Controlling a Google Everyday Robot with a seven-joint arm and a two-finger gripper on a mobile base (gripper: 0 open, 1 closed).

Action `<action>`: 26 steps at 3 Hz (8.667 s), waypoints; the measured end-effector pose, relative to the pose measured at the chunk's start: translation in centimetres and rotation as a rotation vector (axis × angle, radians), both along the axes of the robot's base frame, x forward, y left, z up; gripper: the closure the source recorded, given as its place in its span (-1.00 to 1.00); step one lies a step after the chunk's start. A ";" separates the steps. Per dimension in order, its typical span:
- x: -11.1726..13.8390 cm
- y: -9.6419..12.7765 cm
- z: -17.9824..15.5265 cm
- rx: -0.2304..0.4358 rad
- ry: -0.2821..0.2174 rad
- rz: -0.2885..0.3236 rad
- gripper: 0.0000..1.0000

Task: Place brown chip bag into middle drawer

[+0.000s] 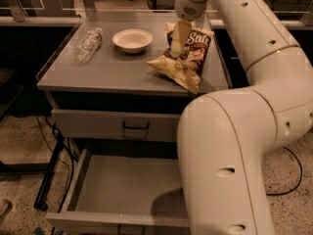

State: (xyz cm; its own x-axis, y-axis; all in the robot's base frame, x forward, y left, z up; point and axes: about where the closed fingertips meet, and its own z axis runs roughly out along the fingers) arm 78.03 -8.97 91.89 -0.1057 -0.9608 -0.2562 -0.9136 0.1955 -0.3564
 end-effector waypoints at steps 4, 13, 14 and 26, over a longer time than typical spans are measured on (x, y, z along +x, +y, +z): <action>1.3 -3.2 -5.2 -0.033 0.077 -0.043 -0.56; -1.5 -1.9 3.6 0.077 -0.028 0.056 1.00; -2.4 -1.6 5.8 0.079 -0.047 0.045 1.00; -25.3 -4.1 7.1 -0.028 0.021 -0.152 1.00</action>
Offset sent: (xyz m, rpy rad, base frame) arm 0.0116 -0.0793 -0.0859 -0.0672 0.1803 -0.1036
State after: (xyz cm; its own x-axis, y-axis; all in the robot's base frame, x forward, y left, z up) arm 52.71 -13.09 99.00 -0.2552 -0.9402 -0.2258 -0.8817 0.3221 -0.3449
